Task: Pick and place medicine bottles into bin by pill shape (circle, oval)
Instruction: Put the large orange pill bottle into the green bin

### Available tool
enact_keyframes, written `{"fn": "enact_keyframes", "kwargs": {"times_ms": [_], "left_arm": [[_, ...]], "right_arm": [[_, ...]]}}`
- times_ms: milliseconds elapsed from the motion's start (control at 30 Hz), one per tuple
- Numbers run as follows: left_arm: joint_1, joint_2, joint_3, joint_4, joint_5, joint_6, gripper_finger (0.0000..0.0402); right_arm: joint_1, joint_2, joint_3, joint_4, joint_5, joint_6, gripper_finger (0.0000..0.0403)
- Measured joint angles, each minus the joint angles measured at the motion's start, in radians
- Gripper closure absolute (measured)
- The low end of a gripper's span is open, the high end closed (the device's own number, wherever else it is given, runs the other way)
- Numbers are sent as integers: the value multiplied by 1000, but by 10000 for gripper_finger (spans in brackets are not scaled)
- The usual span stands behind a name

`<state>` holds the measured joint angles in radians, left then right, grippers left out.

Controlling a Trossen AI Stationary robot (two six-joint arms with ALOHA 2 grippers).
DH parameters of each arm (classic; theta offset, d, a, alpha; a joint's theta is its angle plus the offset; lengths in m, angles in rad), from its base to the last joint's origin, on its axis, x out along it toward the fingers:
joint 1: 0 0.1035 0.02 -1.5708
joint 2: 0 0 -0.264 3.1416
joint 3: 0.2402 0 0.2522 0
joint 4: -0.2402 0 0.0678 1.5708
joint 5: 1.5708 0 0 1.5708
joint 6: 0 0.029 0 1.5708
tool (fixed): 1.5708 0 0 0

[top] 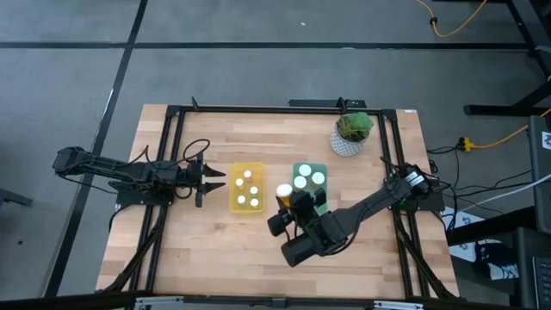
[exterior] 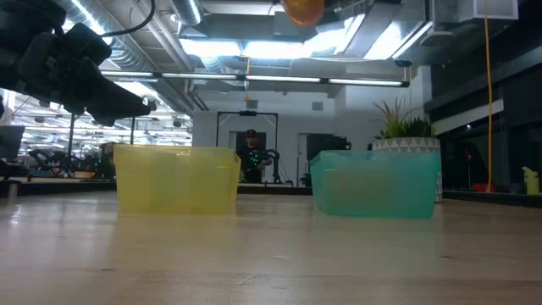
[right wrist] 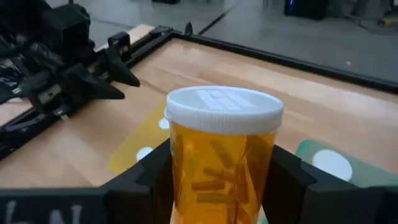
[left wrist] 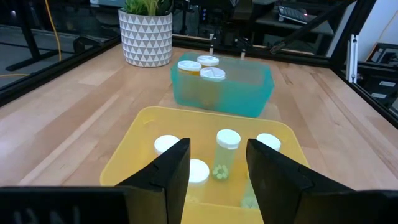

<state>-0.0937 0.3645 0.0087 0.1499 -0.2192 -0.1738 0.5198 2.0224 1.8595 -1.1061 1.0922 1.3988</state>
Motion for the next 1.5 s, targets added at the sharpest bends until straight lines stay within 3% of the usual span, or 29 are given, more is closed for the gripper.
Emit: {"fn": "enact_keyframes", "kwargs": {"times_ms": [233,567,767,1000,1200,1500], "left_arm": [[0,0,0,0,0,0,252],[0,0,0,0,0,0,252],[0,0,0,0,0,0,252],[0,0,0,0,0,0,252],[0,0,0,0,0,0,252],[0,0,0,-1,0,0,252]], "right_arm": [[26,0,0,19,110,-82,224],[63,0,0,95,228,-429,220],[90,0,0,308,236,-519,219],[160,0,0,617,235,-755,218],[208,0,-2,670,234,-792,218],[232,57,-111,678,285,-645,218]]}}
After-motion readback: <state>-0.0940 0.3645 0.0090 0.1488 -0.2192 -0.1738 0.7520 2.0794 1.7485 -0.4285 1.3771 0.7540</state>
